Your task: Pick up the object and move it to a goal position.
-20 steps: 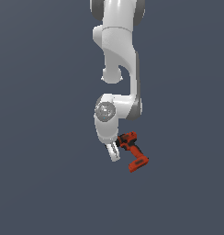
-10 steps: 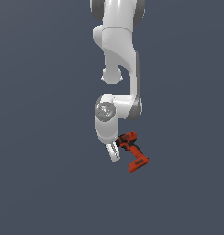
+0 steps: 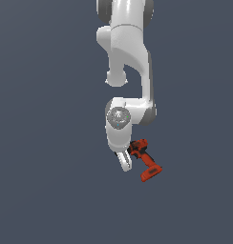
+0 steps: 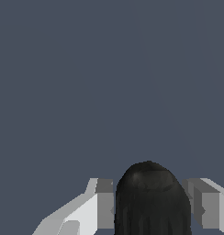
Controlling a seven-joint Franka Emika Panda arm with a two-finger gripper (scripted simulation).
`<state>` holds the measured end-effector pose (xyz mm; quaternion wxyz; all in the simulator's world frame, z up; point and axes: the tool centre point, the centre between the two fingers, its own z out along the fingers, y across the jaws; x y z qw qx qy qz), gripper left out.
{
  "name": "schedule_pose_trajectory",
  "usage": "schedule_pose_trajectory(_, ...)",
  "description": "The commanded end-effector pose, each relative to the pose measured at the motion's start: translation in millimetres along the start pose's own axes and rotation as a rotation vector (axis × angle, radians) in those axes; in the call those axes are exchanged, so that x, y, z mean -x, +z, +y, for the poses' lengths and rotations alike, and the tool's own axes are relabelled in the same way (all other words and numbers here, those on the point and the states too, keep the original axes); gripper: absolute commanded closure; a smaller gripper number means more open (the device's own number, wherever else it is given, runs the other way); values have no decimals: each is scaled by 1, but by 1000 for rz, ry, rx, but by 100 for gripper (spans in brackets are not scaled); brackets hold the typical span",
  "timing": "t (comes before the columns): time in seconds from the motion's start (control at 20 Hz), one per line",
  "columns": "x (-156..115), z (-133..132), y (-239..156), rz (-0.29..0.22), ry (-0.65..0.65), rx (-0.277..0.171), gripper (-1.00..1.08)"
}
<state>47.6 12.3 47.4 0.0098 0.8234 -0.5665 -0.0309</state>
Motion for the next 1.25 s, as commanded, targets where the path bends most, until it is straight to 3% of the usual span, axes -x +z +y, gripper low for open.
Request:
schedule_pose_trajectory(0.0, 8, -14, -12, 2, -1, -9, 108)
schedule_pose_trajectory(0.35, 18, -31, -22, 2, -1, -9, 108)
schedule_pose_trajectory(1.2, 19, -37, -46, -1, -4, 0, 108)
